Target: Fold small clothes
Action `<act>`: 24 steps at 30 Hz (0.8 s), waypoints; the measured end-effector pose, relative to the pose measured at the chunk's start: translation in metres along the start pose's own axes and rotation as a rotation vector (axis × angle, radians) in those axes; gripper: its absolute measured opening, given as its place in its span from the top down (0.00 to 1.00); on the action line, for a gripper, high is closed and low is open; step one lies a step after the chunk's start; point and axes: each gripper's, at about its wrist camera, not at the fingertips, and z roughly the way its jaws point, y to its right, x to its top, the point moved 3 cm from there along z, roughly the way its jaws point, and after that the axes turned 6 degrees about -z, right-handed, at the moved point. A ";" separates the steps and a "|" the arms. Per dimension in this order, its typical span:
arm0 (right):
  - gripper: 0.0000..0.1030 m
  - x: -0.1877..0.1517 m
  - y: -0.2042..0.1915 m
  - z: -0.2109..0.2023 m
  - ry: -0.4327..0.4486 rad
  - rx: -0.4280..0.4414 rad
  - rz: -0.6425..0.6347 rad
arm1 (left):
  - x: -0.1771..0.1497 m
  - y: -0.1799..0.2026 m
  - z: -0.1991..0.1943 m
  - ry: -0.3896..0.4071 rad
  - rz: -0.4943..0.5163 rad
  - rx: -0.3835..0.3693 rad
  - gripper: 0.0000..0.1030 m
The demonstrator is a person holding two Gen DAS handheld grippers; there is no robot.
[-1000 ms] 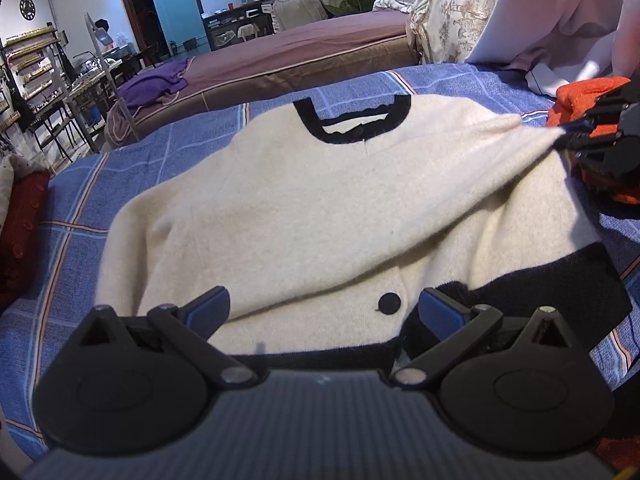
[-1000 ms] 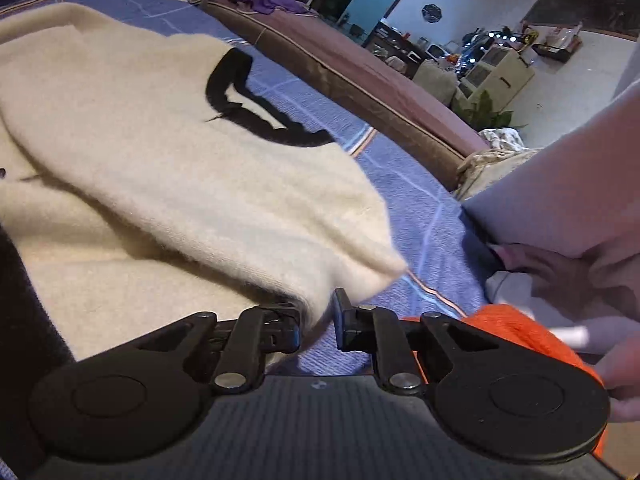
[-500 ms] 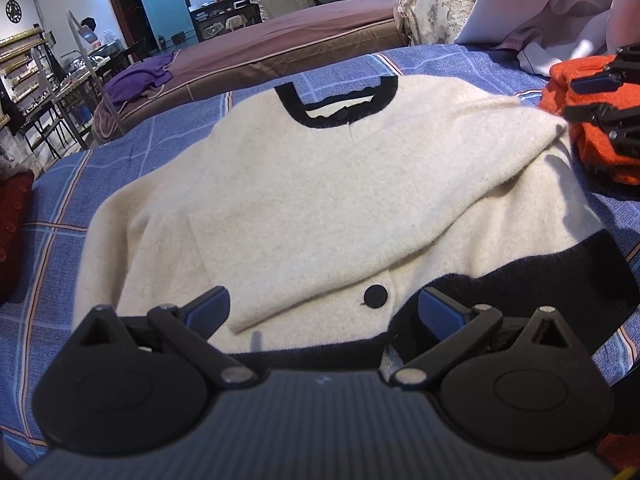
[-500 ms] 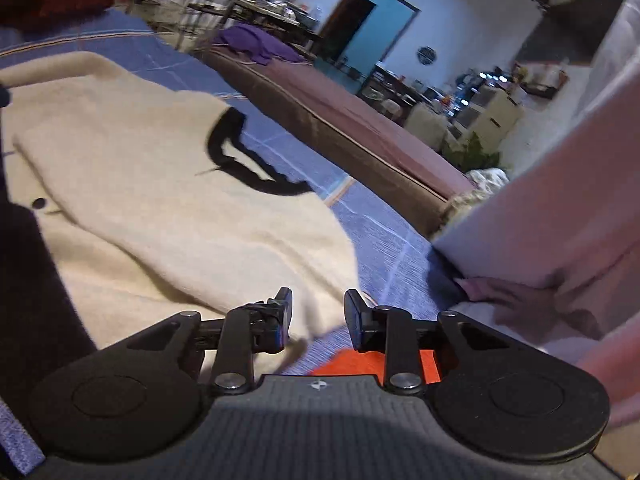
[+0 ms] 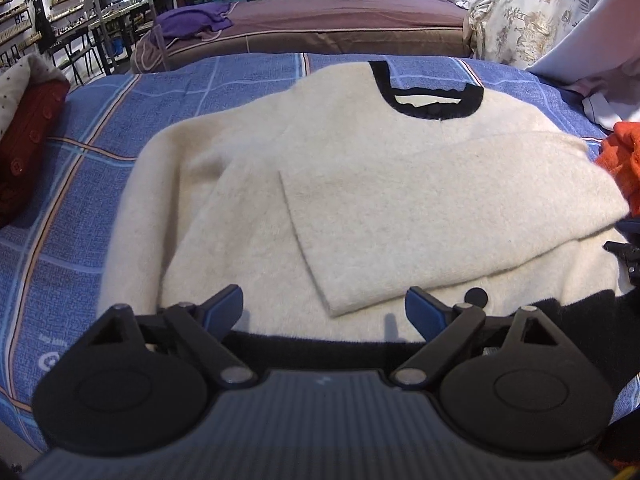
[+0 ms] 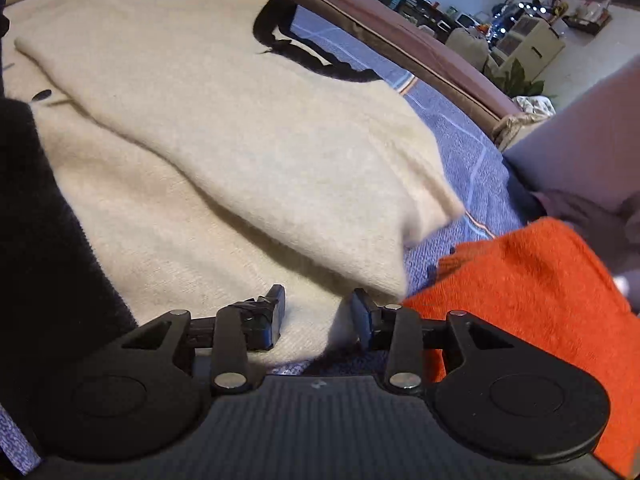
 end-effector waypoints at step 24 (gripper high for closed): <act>0.00 0.001 -0.001 -0.070 0.154 -0.010 0.231 | 0.061 0.002 0.097 -0.054 -0.093 -0.183 0.83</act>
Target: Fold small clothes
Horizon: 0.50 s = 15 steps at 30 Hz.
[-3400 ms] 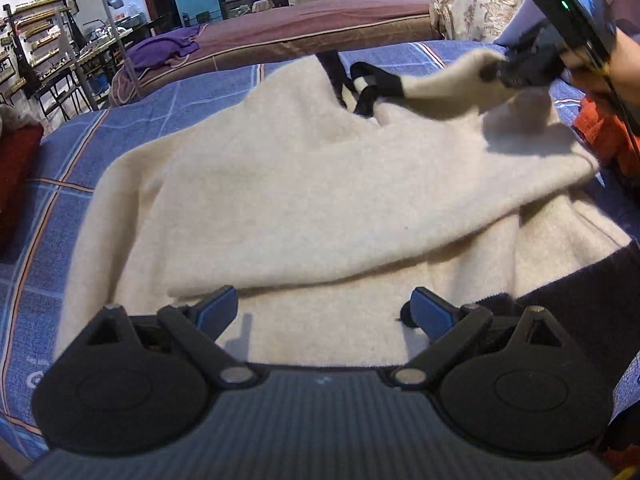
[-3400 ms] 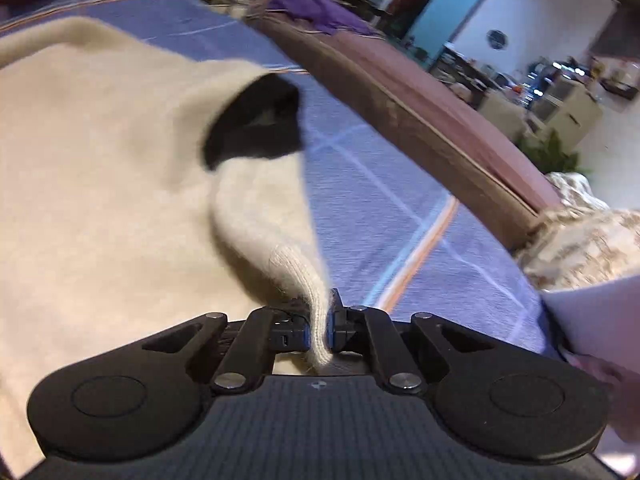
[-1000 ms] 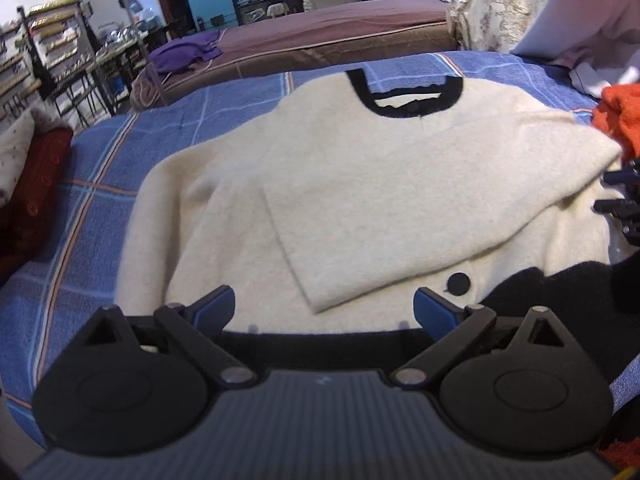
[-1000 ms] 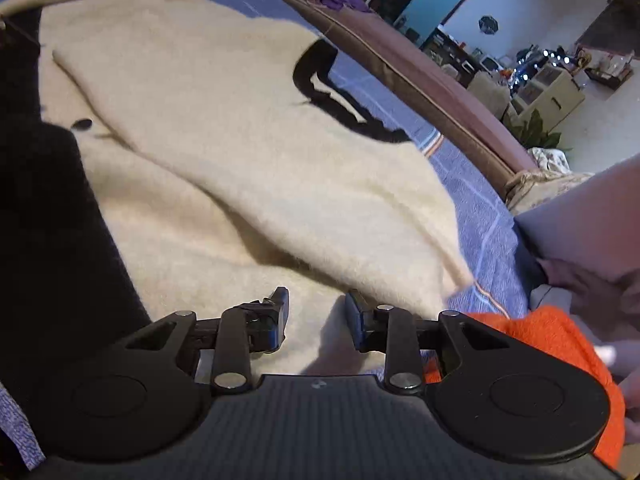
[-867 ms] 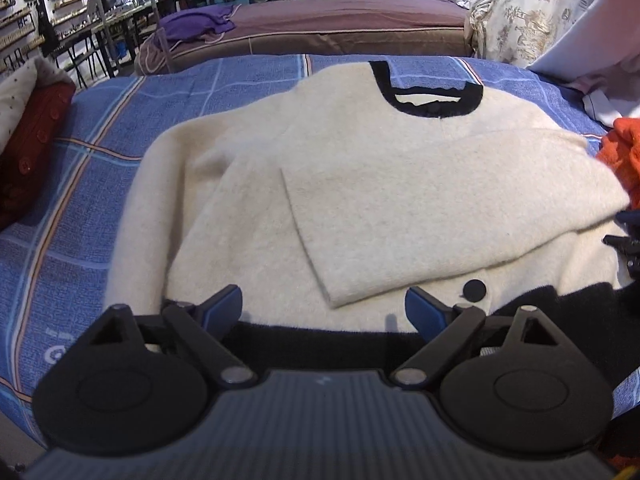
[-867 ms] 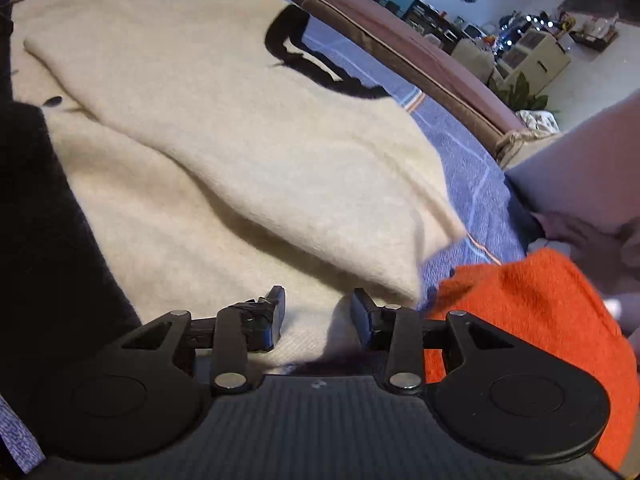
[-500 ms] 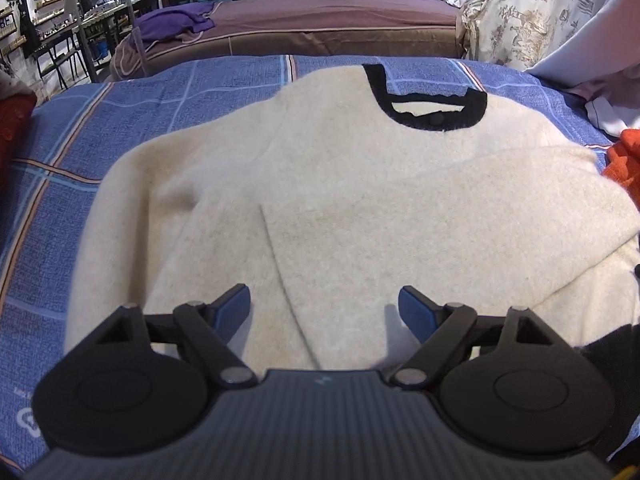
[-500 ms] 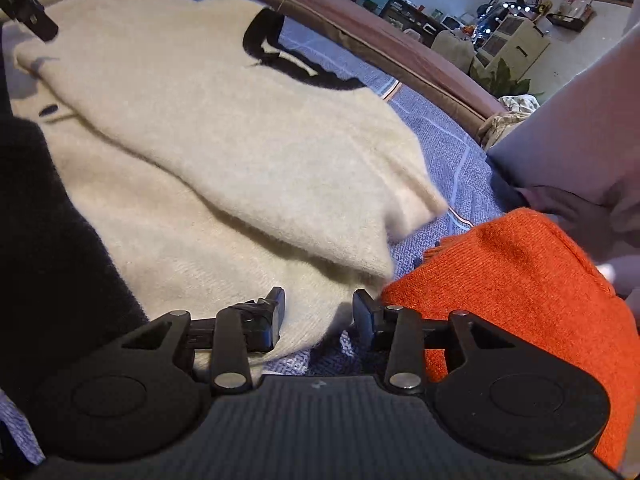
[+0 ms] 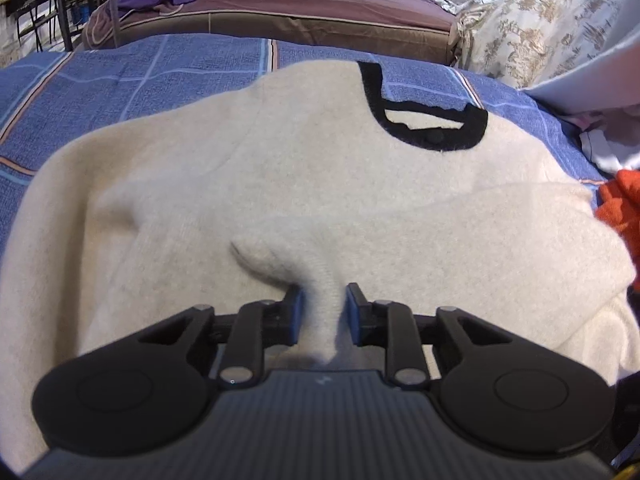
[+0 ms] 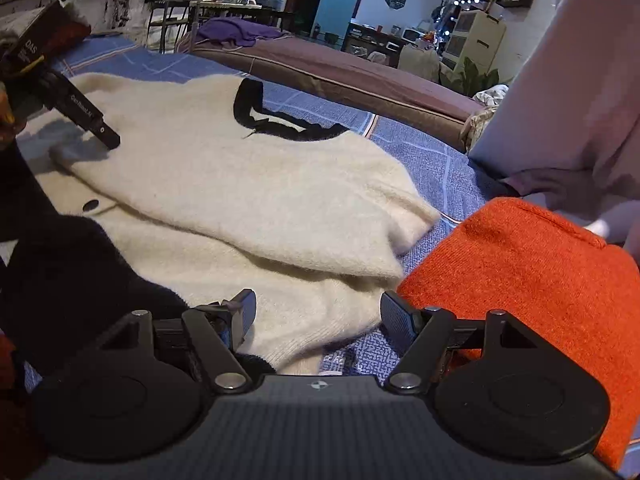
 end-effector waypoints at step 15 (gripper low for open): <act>0.00 0.000 0.002 0.003 -0.001 0.020 0.009 | -0.005 -0.013 -0.006 0.021 0.010 0.102 0.36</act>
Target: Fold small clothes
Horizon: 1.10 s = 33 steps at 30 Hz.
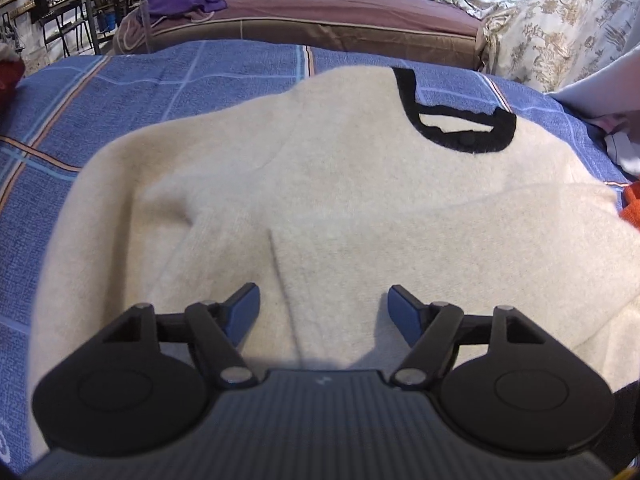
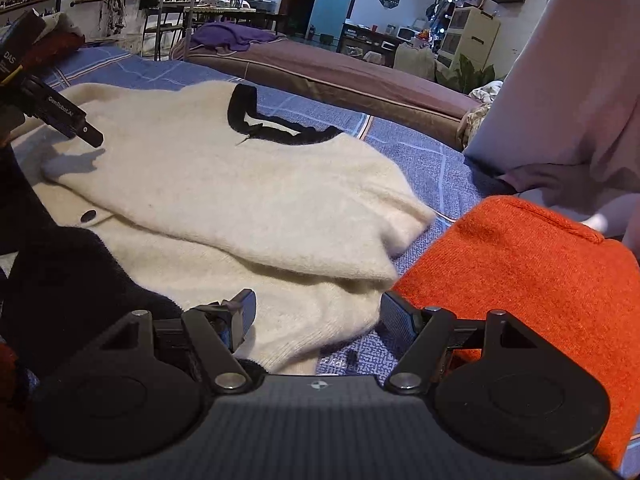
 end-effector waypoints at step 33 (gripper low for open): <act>0.00 0.008 -0.022 0.015 0.018 0.008 -0.085 | 0.115 0.026 0.066 0.036 0.180 0.192 0.43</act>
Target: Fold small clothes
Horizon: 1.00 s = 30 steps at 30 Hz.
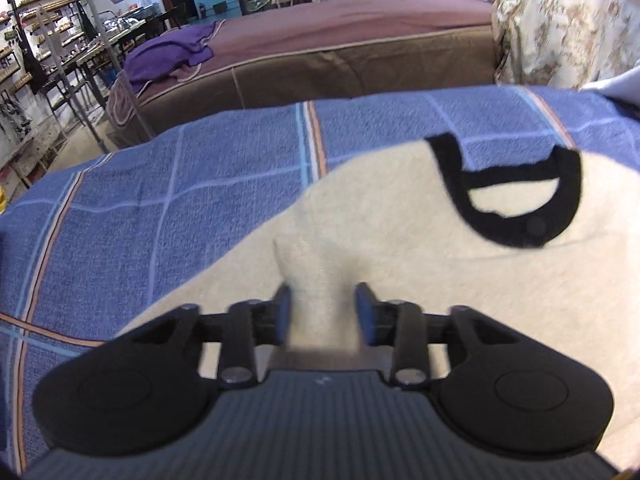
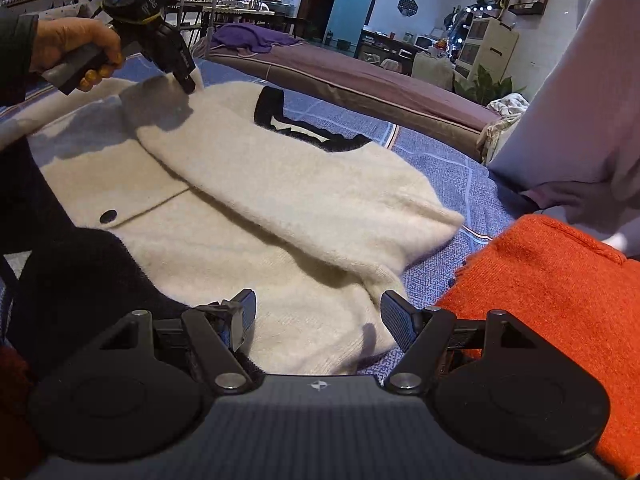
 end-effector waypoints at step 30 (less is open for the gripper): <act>0.66 -0.067 0.010 -0.004 -0.133 0.374 0.530 | -0.223 -0.043 -0.166 -0.085 -0.013 -0.006 0.06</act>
